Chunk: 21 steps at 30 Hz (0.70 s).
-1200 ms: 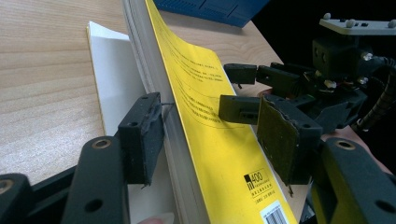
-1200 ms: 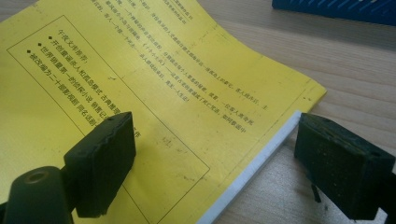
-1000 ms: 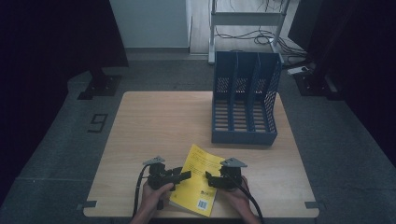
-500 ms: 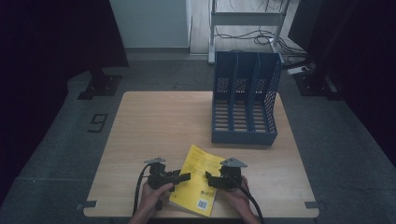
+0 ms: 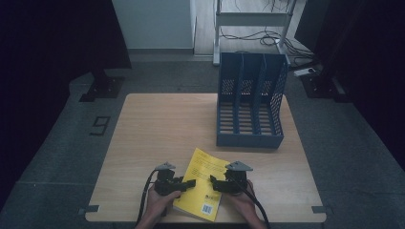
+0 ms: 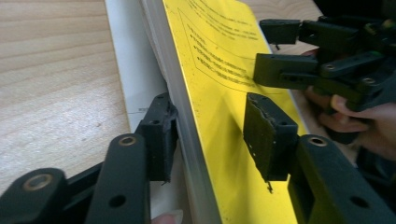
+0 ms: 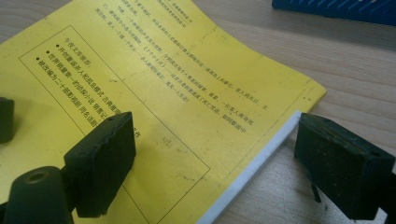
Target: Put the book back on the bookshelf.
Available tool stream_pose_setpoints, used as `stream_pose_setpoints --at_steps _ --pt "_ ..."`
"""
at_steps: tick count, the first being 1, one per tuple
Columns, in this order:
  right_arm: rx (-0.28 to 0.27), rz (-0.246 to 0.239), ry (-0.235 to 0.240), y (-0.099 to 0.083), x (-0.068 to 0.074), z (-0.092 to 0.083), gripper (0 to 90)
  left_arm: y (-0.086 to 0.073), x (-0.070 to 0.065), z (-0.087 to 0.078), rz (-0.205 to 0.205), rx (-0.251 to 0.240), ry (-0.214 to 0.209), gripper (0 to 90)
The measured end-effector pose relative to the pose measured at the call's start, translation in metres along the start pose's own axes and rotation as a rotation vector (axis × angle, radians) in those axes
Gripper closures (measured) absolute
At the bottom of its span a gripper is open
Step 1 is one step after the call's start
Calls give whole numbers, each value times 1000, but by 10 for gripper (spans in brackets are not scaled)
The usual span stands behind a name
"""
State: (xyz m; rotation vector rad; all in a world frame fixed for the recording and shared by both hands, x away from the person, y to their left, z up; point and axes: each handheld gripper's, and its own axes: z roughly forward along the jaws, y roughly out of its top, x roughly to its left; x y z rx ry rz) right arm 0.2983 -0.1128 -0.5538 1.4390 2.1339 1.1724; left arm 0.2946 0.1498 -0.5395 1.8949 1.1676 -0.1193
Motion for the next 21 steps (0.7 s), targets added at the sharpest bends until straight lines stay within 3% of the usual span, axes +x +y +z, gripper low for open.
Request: stream_pose_setpoints --at_steps 15,21 --pt "0 1 0 0 0 0 123 1 -4 5 26 -9 13 536" --pt "0 1 1 0 0 0 123 0 -5 3 27 -32 5 592"
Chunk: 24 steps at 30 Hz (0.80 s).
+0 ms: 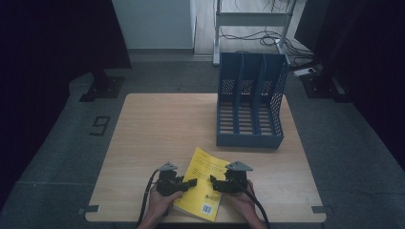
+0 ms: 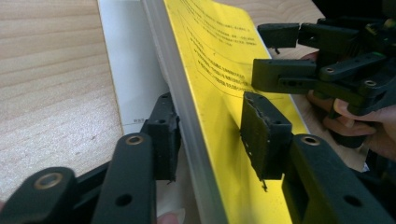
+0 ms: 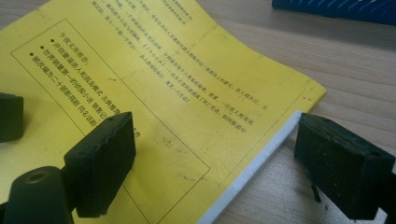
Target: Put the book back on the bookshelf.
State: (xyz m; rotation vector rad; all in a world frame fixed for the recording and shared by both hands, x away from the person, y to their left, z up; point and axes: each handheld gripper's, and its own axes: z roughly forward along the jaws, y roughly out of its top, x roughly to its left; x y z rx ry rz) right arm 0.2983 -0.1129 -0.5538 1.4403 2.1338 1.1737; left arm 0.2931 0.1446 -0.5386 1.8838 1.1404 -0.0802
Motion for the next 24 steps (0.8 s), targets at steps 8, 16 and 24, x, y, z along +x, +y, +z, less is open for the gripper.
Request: stream_pose_setpoints --at_steps 8,16,24 --pt "-1 2 3 0 0 0 123 0 -2 -2 6 -29 -12 655" --pt "-2 6 6 0 -1 0 123 -2 -5 -3 21 -49 -4 685" --pt "-8 20 17 -1 -2 -1 128 -3 -14 -5 73 -79 29 710"
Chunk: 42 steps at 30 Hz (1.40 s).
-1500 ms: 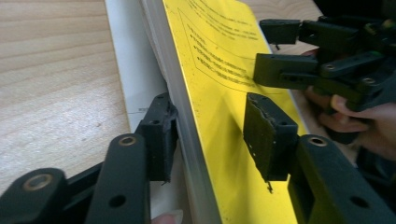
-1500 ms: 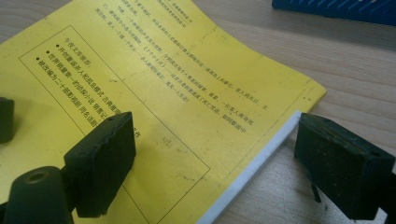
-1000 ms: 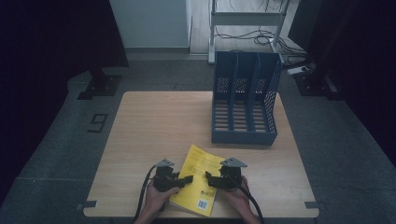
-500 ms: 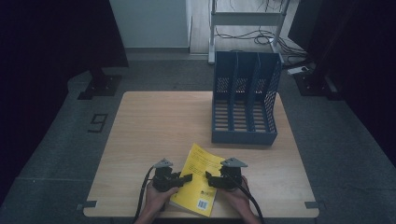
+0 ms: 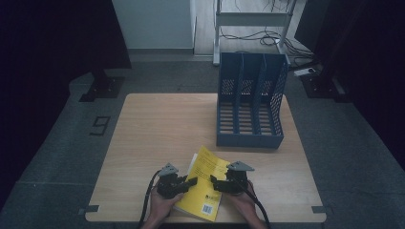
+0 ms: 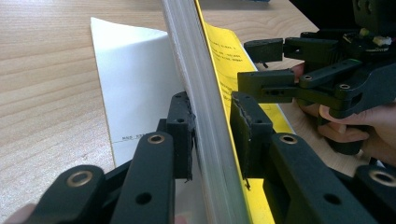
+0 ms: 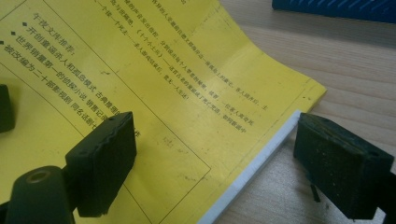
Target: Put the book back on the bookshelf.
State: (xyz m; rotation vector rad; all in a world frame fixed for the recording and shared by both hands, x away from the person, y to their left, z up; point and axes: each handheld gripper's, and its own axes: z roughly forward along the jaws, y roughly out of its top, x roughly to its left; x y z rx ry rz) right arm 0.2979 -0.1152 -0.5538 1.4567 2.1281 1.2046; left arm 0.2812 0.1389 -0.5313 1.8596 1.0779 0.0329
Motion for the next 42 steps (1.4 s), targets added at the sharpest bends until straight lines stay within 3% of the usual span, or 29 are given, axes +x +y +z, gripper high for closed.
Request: stream_pose_setpoints --at_steps 13,21,29,36,42 --pt "-1 -15 -19 0 2 0 130 0 10 5 -53 22 -24 668" --pt "-1 -15 -20 0 2 0 130 0 16 8 -109 30 -72 627" --pt "-1 -13 -18 0 2 0 130 0 12 7 -84 11 -55 685" --pt "-5 -5 -8 0 0 -1 132 -1 12 5 -86 -14 -70 723" --pt "-29 -38 5 -1 0 -3 148 -2 11 4 -81 -38 -83 737"
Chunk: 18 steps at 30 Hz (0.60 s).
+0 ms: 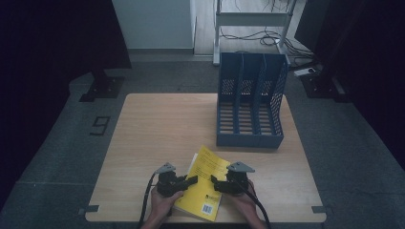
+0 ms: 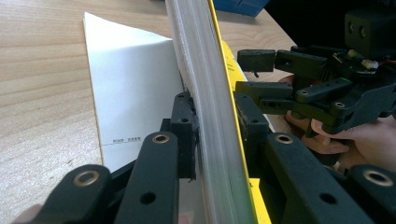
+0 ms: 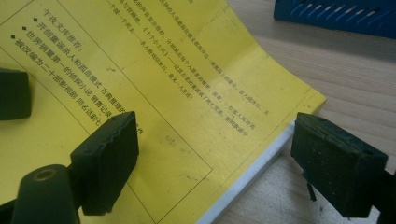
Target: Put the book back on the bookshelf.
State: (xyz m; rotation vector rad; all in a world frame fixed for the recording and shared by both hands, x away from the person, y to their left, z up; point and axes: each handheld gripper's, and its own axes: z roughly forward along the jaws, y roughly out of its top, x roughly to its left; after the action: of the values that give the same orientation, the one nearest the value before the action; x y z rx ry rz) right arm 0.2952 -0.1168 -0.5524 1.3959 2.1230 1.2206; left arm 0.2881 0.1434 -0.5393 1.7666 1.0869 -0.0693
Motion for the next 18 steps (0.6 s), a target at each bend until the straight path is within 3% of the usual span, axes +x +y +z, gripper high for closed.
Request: stream_pose_setpoints --at_steps 18 --pt "8 -5 33 1 -6 -7 143 2 -2 -5 35 -37 -26 749"
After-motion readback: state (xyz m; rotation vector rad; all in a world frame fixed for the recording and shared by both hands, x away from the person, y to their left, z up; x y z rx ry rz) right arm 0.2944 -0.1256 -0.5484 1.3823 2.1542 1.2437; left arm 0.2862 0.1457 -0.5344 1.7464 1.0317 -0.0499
